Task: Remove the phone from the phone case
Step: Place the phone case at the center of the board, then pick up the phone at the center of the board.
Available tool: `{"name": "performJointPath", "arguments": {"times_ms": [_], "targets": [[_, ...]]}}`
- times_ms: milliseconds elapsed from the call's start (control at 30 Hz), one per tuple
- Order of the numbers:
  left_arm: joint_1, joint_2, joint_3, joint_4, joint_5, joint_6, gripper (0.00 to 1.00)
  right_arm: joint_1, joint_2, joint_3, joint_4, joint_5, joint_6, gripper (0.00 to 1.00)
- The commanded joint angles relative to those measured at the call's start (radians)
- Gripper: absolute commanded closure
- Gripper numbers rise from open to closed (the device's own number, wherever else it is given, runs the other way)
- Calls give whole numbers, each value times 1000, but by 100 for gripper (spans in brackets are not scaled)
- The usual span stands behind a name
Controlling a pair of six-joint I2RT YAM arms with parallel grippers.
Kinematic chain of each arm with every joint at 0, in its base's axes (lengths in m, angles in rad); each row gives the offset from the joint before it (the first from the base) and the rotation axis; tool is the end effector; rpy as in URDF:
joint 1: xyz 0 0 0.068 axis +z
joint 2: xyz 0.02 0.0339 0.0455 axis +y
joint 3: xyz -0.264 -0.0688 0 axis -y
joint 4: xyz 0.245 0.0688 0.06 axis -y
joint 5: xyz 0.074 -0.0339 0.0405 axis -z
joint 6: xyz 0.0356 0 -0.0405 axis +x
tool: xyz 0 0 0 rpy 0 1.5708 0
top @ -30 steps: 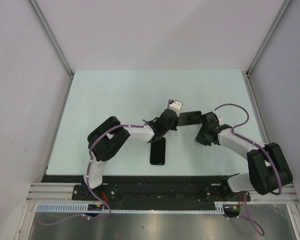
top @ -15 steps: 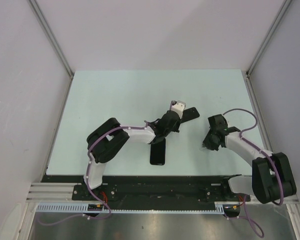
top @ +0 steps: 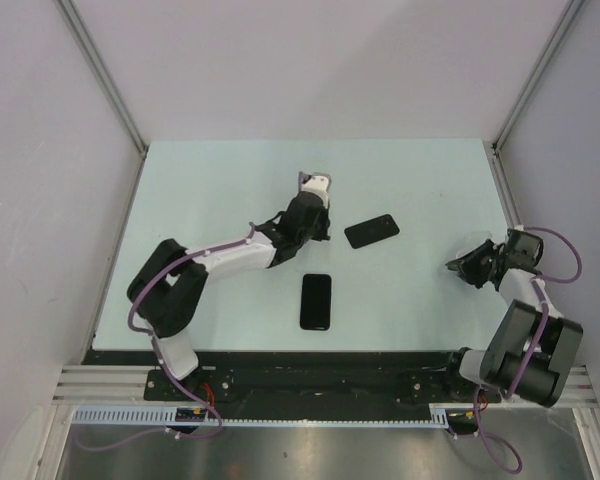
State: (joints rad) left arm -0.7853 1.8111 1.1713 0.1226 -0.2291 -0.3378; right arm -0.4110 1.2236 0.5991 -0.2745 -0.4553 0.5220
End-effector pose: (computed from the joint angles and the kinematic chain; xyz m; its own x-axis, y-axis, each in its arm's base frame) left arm 0.2954 -0.2839 0.2180 -0.5118 0.0553 -0.8573 0.4021 0.8973 -0.1821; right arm 0.2171 -0.0775 0.1842 -0.5682 0.7361 -0.3679 0.4513 0.6525 0.6087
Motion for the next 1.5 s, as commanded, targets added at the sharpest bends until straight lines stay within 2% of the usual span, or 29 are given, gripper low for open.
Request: {"name": "performJointPath", "arguments": {"times_ms": [0,33,67,100,133,200,233,300,333,400,500,600,633,733,767,833,867,933,967,1167,1467], "targets": [[38,-165,-106,-49,20,-151,82,-54,126,24,98,-113,-19,81],[43,-221,-139,-37,23,-173,80,-54,146,33,43,-70,-33,59],[46,-246,-192,-29,22,-209,77,-54,146,40,11,-22,-36,47],[53,-269,-212,-37,25,-225,73,-54,139,50,-36,69,-39,41],[58,-294,-225,-47,31,-236,69,-54,110,56,-64,125,-39,30],[69,-340,-234,-107,36,-245,68,-54,62,60,-127,266,-24,22],[70,-351,-231,-115,34,-244,67,-54,38,73,-147,303,-20,13],[73,-386,-210,-199,22,-234,66,-51,-41,85,-205,389,-17,11],[74,-397,-203,-216,19,-231,65,-46,-62,99,-225,417,-20,1],[83,-436,-197,-264,33,-234,62,-40,-120,116,-285,487,-33,0],[121,-470,-193,-322,118,-245,60,3,-199,125,-316,491,-25,0],[181,-496,-213,-354,189,-236,48,151,-246,130,-321,495,6,0],[201,-499,-213,-365,221,-231,47,273,-251,133,-316,501,38,0],[294,-509,-211,-416,296,-222,41,494,-228,162,-310,584,119,0],[343,-512,-213,-429,319,-224,40,637,-216,172,-310,651,145,0],[383,-530,-232,-433,387,-233,39,804,-158,223,-318,745,217,0],[417,-533,-242,-425,407,-234,37,945,-133,240,-307,812,240,0],[435,-539,-255,-420,425,-231,32,1041,-29,287,-282,828,285,0],[448,-538,-257,-425,428,-233,31,1127,20,304,-258,839,295,0],[483,-550,-265,-436,464,-222,28,1336,379,528,-313,905,361,0],[503,-565,-257,-448,484,-198,21,1451,585,582,-249,820,409,0]]}}
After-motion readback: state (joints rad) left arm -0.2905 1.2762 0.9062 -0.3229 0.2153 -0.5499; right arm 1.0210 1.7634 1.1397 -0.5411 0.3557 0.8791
